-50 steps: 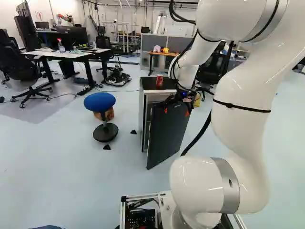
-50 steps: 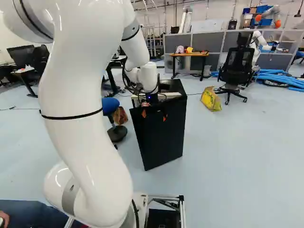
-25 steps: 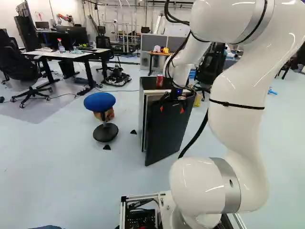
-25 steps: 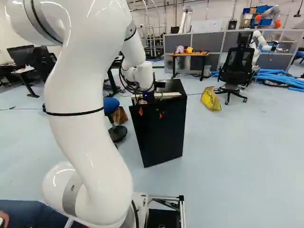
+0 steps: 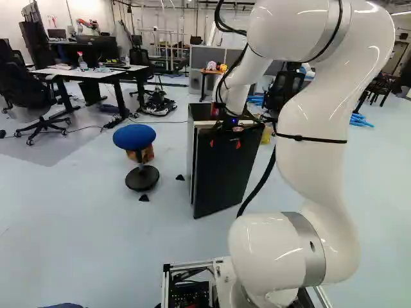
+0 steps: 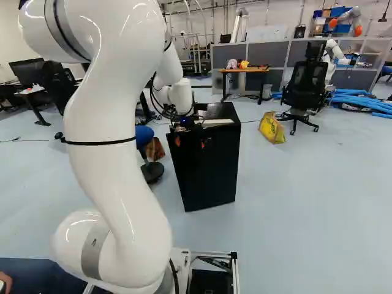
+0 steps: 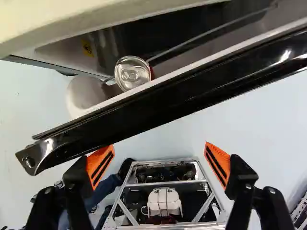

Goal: Grab a drink from the fridge

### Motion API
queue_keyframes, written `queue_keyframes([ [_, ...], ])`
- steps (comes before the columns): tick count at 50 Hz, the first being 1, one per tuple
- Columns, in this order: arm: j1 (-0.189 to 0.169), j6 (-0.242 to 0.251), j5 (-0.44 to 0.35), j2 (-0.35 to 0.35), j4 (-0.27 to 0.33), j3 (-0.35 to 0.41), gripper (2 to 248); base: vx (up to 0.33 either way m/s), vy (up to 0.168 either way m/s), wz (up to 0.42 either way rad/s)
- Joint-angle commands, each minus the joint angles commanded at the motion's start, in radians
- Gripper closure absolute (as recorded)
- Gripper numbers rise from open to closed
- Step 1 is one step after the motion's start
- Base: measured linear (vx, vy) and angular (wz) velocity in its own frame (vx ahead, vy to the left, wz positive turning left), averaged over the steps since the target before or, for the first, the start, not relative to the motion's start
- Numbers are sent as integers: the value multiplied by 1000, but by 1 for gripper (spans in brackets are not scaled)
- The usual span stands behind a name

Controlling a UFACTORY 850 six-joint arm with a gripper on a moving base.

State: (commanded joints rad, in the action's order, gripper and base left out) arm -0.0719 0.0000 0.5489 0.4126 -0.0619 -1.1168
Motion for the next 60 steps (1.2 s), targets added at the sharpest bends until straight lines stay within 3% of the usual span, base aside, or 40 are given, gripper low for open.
queue_keyframes([
  [19, 33, 0, 0, 36, 0, -51, 3, 0, 0, 0],
  [44, 35, 0, -7, 42, 0, -59, 3, 0, 0, 0],
  [60, 35, 0, -52, 42, 0, -59, 3, 0, 0, 0],
])
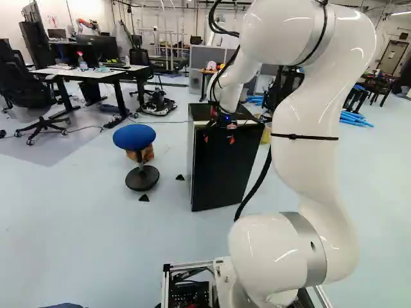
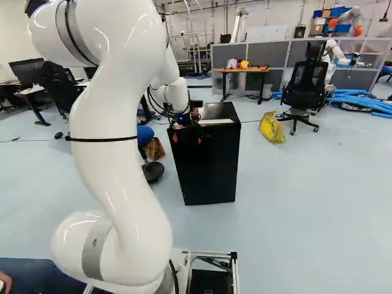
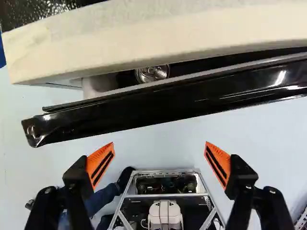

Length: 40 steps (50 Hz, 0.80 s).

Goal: Grab a drink from the fridge

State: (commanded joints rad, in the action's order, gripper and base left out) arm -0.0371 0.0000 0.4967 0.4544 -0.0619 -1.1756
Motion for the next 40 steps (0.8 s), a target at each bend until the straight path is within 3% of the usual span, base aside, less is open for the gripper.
queue_keyframes([
  [40, 0, 0, -79, 0, 47, 0, 3, 0, 0, 0],
])
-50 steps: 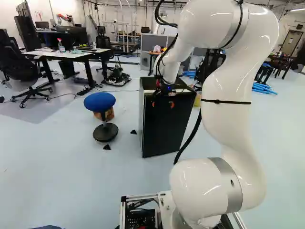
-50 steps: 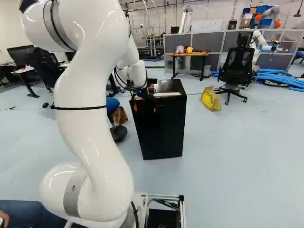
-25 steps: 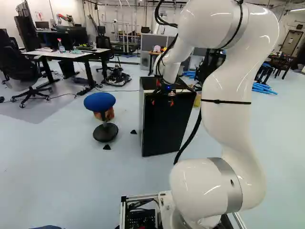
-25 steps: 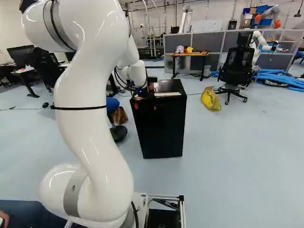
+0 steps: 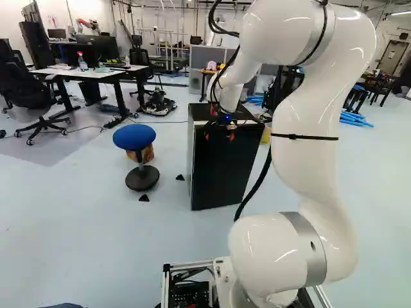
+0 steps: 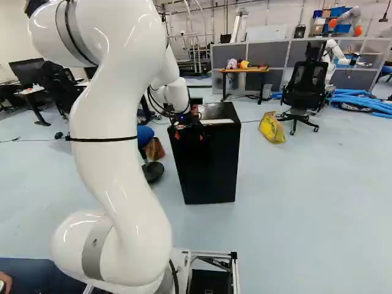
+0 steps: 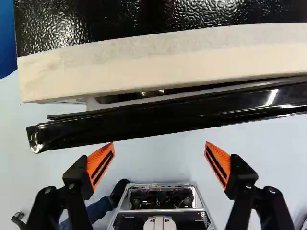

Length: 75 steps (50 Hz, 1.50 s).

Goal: Grab a drink from the fridge

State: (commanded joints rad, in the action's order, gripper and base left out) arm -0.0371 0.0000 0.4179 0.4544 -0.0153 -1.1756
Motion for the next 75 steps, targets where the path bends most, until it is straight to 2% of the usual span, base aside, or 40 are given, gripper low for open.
queue_keyframes([
  [28, 0, 0, -30, 0, 67, 0, 3, 0, 0, 0],
  [75, 0, 0, -120, 0, 71, 0, 3, 0, 0, 0],
])
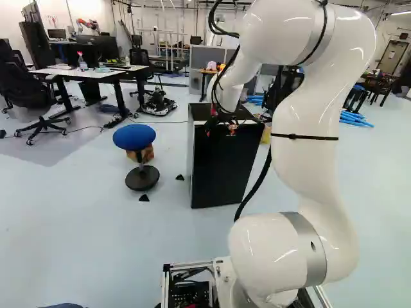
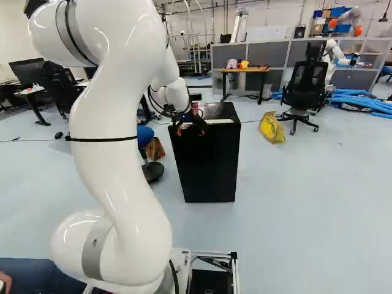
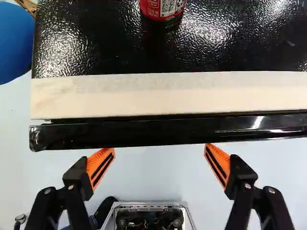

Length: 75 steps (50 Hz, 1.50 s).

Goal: Grab a drink from the fridge

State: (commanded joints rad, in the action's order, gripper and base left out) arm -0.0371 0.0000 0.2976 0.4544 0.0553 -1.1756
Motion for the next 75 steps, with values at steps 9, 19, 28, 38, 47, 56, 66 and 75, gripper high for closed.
queue_keyframes([
  [9, 0, 0, 0, -5, 0, 6, 3, 0, 0, 0],
  [19, 3, 0, 0, -34, 0, 45, 3, 0, 0, 0],
  [28, 6, 0, -1, -68, 0, 91, 3, 0, 0, 0],
  [38, 10, 0, -40, -109, 0, 144, 3, 0, 0, 0],
  [47, 14, 0, -107, -146, 0, 191, 3, 0, 0, 0],
  [56, 18, 0, -184, -185, 0, 238, 3, 0, 0, 0],
  [66, 22, 0, -270, -229, 0, 291, 3, 0, 0, 0],
  [75, 27, 0, -349, -253, 0, 319, 3, 0, 0, 0],
])
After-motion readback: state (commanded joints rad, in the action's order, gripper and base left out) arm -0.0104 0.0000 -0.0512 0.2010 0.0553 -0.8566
